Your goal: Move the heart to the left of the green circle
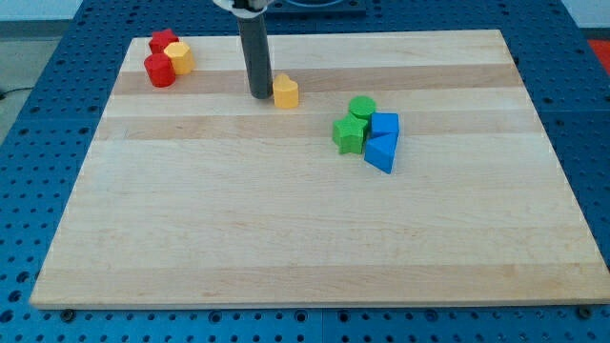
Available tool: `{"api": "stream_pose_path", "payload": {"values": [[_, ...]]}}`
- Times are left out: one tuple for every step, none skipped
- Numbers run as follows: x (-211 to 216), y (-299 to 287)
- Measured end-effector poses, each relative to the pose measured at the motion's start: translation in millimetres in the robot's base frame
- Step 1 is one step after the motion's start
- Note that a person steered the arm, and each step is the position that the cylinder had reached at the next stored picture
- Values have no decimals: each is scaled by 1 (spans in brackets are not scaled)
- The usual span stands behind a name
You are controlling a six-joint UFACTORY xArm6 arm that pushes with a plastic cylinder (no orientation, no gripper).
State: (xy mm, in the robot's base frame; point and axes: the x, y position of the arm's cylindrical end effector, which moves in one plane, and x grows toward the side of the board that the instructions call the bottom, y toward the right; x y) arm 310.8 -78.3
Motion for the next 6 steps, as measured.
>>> {"api": "stream_pose_path", "payload": {"values": [[-1,19],[-9,32],[8,45],[51,62],[56,81],[15,33]]}}
